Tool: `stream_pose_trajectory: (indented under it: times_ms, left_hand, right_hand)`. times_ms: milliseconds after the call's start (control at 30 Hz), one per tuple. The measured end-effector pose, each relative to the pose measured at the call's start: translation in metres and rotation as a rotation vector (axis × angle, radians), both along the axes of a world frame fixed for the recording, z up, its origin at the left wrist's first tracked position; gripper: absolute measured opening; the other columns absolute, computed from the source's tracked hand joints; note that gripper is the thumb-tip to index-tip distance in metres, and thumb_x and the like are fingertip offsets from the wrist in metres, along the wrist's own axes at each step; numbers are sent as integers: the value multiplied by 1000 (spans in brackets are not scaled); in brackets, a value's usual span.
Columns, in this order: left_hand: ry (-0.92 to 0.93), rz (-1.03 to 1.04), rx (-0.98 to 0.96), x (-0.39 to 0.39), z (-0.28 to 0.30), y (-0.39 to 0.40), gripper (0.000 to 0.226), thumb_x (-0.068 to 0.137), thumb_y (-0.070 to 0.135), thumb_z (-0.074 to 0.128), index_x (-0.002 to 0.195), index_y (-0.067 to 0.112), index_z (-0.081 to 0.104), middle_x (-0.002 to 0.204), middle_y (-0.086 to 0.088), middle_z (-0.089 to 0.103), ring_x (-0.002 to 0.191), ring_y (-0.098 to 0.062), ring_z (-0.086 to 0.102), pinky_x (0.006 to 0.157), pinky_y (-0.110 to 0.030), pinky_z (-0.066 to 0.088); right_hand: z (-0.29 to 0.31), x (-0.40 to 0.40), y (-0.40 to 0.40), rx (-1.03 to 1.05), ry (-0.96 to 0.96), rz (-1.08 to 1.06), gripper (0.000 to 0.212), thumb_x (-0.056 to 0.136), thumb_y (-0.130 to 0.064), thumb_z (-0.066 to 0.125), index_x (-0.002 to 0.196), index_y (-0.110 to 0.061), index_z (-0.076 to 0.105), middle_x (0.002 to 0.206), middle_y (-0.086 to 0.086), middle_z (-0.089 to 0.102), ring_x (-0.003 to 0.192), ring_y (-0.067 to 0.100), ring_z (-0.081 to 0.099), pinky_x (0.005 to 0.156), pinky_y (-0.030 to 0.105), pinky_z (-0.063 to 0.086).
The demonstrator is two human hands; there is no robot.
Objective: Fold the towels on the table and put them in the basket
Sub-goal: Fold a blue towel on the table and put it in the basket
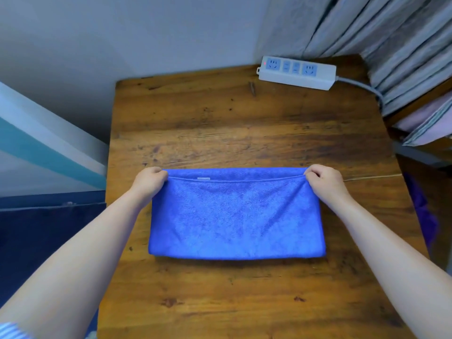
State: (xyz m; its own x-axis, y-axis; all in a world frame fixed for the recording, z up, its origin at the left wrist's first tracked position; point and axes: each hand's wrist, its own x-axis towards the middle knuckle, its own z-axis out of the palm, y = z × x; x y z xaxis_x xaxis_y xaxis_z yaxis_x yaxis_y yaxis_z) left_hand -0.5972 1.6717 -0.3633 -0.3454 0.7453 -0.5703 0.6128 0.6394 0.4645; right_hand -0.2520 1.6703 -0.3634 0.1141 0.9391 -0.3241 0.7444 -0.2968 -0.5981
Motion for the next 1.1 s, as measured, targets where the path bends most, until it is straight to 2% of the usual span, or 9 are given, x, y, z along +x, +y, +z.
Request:
stream_pose_trajectory:
  times_ms: [67,200,300,433,600,867,933,1000,1100]
  left_hand:
    - [4,-11,82,-1,-2,0,27,86,4,41,61,11,34,60,-5,29,59,-21,24,52,-33,12]
    - [-43,24,202,-1,-5,0,23,84,10,38,62,8,37,59,-4,28,63,-21,25,52,-32,15]
    - [9,53,209,2,-7,3,32,88,9,36,56,10,33,58,-5,32,70,-21,31,53,-35,19]
    - [93,73,188,8,-8,5,25,90,12,36,69,3,44,76,-16,46,77,-24,38,65,-29,25]
    - [199,66,114,16,-12,8,20,92,14,38,86,0,51,100,-26,58,92,-36,51,72,-33,36]
    - [285,179,130,28,-10,-2,35,89,11,48,121,-3,44,125,-24,51,117,-38,47,94,-41,39]
    - [405,110,233,32,-8,-8,40,86,4,48,125,-4,45,132,-24,45,125,-38,39,101,-43,33]
    - [448,-102,397,46,-11,-17,40,81,-1,43,119,-6,53,130,-26,49,124,-42,43,102,-46,37]
    - [428,-454,426,75,-22,-36,43,73,8,36,100,-4,67,115,-28,62,107,-47,59,83,-57,48]
  right_hand:
    - [2,-2,-1,58,35,-51,22,86,1,44,81,13,61,88,30,64,80,30,53,64,32,28]
    - [4,-8,0,155,82,-98,35,73,-16,35,76,5,63,76,14,56,78,20,48,60,26,29]
    - [2,-13,5,165,75,-121,35,71,-15,35,77,6,63,79,13,56,78,20,47,65,23,29]
    - [-4,-18,12,158,-1,-118,39,73,-17,34,83,6,63,82,12,55,81,21,47,62,23,25]
    - [-15,-18,12,75,-185,-111,26,87,-2,41,102,3,62,106,22,59,101,36,52,80,37,41]
    - [-12,-26,6,29,-440,-127,33,91,-7,46,124,-7,50,128,18,47,119,35,41,95,42,30]
    - [-6,-37,2,118,-453,-138,40,85,0,52,125,-4,49,134,20,44,123,37,39,97,48,31]
    - [-7,-57,-4,287,-466,-18,38,79,1,54,117,-2,53,129,24,51,122,37,40,96,56,37]
    - [-12,-99,-16,314,-504,291,40,78,-20,40,112,-9,57,122,16,61,120,29,40,87,60,44]
